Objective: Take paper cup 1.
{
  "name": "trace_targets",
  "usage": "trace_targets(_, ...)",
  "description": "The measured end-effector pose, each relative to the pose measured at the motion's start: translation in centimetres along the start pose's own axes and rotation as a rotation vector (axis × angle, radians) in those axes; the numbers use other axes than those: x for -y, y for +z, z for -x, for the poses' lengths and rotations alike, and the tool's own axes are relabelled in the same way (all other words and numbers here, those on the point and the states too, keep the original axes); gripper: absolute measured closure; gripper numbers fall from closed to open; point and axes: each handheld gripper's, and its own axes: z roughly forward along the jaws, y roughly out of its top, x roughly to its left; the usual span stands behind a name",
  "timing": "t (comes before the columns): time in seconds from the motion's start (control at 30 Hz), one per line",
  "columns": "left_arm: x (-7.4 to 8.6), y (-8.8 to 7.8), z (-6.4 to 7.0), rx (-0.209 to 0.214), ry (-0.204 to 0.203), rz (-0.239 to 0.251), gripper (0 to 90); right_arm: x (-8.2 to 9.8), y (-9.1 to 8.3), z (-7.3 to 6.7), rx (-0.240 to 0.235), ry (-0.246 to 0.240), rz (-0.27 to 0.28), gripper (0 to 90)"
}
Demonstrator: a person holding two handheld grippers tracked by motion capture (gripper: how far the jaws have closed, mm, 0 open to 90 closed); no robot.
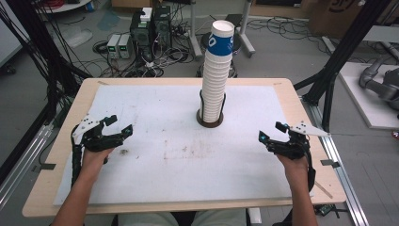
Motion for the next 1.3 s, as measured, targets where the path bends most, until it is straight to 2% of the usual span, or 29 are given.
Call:
trace_targets(0.03,0.0,0.0,0.0,0.002,-0.001,0.001,15.6,-1.7,0.6,-0.6,-0.029,-0.013,0.009,16.3)
trace_targets(0.07,0.0,0.1,0.1,0.005,0.000,0.000,15.6,-2.8,1.0,-0.9,-0.050,-0.025,0.007,16.3)
trace_targets(0.1,0.0,0.1,0.1,0.005,0.003,-0.004,15.6,-2.8,1.0,-0.9,-0.050,-0.025,0.007,16.3)
trace_targets(0.13,0.0,0.1,0.1,0.008,0.005,-0.006,15.6,-4.9,1.7,-1.5,-0.074,-0.053,0.006,16.3)
trace_targets(0.17,0.0,0.1,0.1,0.010,0.001,-0.005,15.6,-4.9,1.7,-1.5,-0.074,-0.053,0.006,16.3)
trace_targets(0.27,0.0,0.0,0.0,0.018,-0.005,0.001,15.6,-8.1,2.6,-2.1,-0.120,-0.066,0.025,16.3)
trace_targets(0.3,0.0,0.0,0.0,0.020,-0.005,0.002,15.6,-10.5,3.2,-2.6,-0.131,-0.089,0.034,16.3)
trace_targets(0.33,0.0,0.0,0.0,0.021,-0.007,0.004,15.6,-10.5,3.2,-2.6,-0.131,-0.089,0.034,16.3)
trace_targets(0.37,0.0,0.0,0.0,0.022,-0.007,0.004,15.6,-11.3,3.3,-2.7,-0.133,-0.096,0.037,16.3)
trace_targets(0.43,0.0,0.0,0.0,0.026,-0.007,0.003,15.6,-13.3,3.8,-3.1,-0.134,-0.119,0.050,16.3)
trace_targets(0.47,0.0,0.0,0.0,0.026,-0.008,0.003,15.6,-15.3,4.2,-3.4,-0.135,-0.139,0.056,16.3)
trace_targets(0.5,0.0,0.0,0.0,0.026,-0.010,0.002,15.6,-16.3,4.4,-3.5,-0.135,-0.144,0.057,16.3)
trace_targets(0.53,0.0,0.1,0.0,0.026,-0.011,0.001,15.6,-16.3,4.4,-3.5,-0.135,-0.144,0.057,16.3)
trace_targets(0.57,0.0,0.1,0.0,0.026,-0.011,0.001,15.6,-17.2,4.6,-3.6,-0.139,-0.151,0.062,16.3)
trace_targets(0.6,0.0,0.1,0.0,0.028,-0.011,0.002,15.6,-19.0,5.0,-3.8,-0.144,-0.163,0.067,16.3)
trace_targets(0.63,0.1,0.1,0.0,0.028,-0.012,0.002,15.6,-19.0,5.0,-3.8,-0.144,-0.163,0.067,16.3)
trace_targets(0.77,0.1,0.1,-0.1,0.029,-0.014,-0.003,15.6,-23.1,6.1,-4.5,-0.143,-0.188,0.061,16.3)
trace_targets(0.8,0.1,0.1,-0.1,0.030,-0.015,-0.002,15.6,-23.1,6.1,-4.5,-0.143,-0.188,0.061,16.3)
trace_targets(0.97,0.1,0.2,-0.1,0.029,-0.017,-0.001,15.6,-26.1,7.7,-5.3,-0.163,-0.194,0.044,16.3)
trace_targets(1.03,0.1,0.2,-0.1,0.028,-0.015,-0.005,15.6,-26.9,8.4,-5.6,-0.155,-0.200,0.031,16.3)
trace_targets(1.3,0.2,0.2,-0.2,0.030,-0.022,-0.005,15.6,-27.9,10.7,-5.8,-0.130,-0.185,-0.015,16.6)
